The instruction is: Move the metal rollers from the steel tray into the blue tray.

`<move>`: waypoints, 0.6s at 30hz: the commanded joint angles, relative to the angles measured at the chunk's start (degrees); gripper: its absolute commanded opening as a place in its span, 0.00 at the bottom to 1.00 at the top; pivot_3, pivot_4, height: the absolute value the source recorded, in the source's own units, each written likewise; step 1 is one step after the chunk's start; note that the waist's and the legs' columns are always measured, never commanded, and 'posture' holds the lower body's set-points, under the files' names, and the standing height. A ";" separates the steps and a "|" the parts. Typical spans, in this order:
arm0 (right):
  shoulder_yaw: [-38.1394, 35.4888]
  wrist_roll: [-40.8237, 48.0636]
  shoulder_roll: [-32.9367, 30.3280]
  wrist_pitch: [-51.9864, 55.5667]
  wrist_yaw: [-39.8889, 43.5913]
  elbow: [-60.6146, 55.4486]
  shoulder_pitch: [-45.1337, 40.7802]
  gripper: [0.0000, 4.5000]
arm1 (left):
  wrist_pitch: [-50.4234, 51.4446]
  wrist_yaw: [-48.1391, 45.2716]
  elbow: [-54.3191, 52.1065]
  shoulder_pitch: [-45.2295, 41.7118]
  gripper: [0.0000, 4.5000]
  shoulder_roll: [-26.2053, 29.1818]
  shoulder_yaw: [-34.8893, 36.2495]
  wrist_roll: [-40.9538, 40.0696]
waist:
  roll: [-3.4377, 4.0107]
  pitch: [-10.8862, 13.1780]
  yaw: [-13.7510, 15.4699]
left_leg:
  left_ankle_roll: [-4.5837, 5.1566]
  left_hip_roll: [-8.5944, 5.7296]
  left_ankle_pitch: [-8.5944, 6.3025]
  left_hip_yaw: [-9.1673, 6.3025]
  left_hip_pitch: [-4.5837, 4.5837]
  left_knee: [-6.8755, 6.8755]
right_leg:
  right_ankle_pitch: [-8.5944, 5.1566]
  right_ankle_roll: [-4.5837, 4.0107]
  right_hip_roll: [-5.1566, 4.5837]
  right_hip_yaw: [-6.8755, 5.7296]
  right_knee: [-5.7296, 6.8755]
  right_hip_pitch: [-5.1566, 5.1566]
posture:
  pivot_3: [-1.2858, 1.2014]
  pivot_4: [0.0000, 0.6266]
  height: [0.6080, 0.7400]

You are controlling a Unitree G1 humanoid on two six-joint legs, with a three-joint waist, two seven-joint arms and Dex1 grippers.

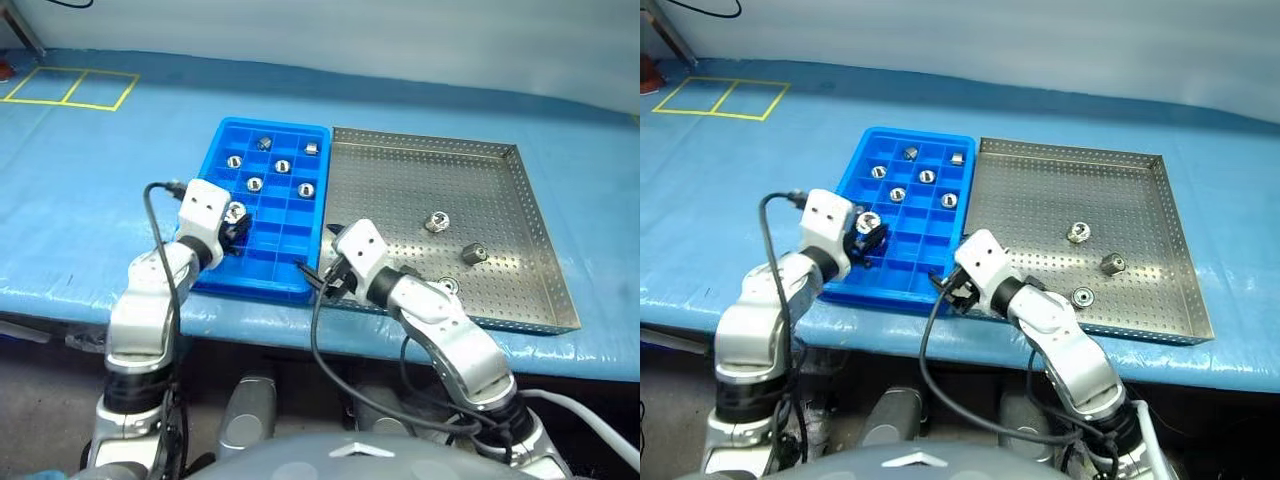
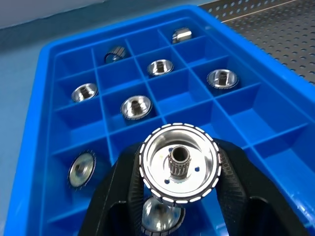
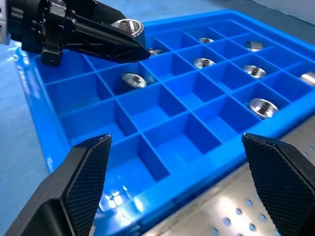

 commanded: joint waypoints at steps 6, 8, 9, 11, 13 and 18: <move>2.72 1.03 1.17 -4.91 4.32 4.85 -2.90 1.00 | 7.81 4.66 -11.80 6.77 0.38 0.42 3.16 -0.54 | -0.01 -0.01 1.89 | -0.05 0.00 0.02 -0.04 0.00 0.00 | -0.04 -0.07 0.00 -0.05 0.00 0.01 | 0.63 0.24 1.00; 2.81 1.08 1.25 -5.19 4.73 5.25 -3.04 1.00 | 8.61 5.70 -12.58 7.43 0.38 -0.07 3.82 -0.60 | -0.01 0.00 2.38 | -0.06 0.00 0.03 -0.04 0.00 0.00 | -0.04 -0.08 0.00 -0.07 0.01 -0.01 | 0.63 0.24 1.00; 2.80 1.07 1.28 -5.24 4.87 5.32 -3.05 1.00 | 8.97 6.20 -12.84 7.65 0.38 -0.31 4.08 -0.66 | -0.01 -0.01 2.65 | -0.06 0.00 0.03 -0.05 0.00 0.00 | -0.05 -0.08 0.00 -0.07 0.01 -0.01 | 0.63 0.24 1.00; 2.80 1.00 1.32 -5.29 5.08 5.38 -3.03 1.00 | 9.37 7.28 -12.76 7.85 0.38 -1.02 4.65 -0.79 | -0.01 -0.01 3.08 | -0.07 0.01 0.03 -0.05 0.00 0.00 | -0.06 -0.10 0.00 -0.08 0.00 -0.02 | 0.63 0.24 1.00; 2.77 0.92 1.35 -5.26 5.13 5.38 -3.01 1.00 | 9.50 7.75 -12.28 7.73 0.46 -1.19 4.75 -1.04 | -0.01 -0.01 3.34 | -0.08 0.01 0.02 -0.05 -0.01 0.00 | -0.06 -0.11 0.00 -0.09 0.00 -0.02 | 0.63 0.24 1.00; 2.18 0.54 1.26 -4.85 4.48 4.76 -2.44 1.00 | 9.31 8.30 -10.65 6.27 0.83 -1.23 4.29 -2.17 | -0.01 -0.01 3.49 | -0.09 0.02 0.02 -0.05 -0.01 -0.04 | -0.08 -0.15 0.00 -0.11 0.00 -0.05 | 0.62 0.24 1.00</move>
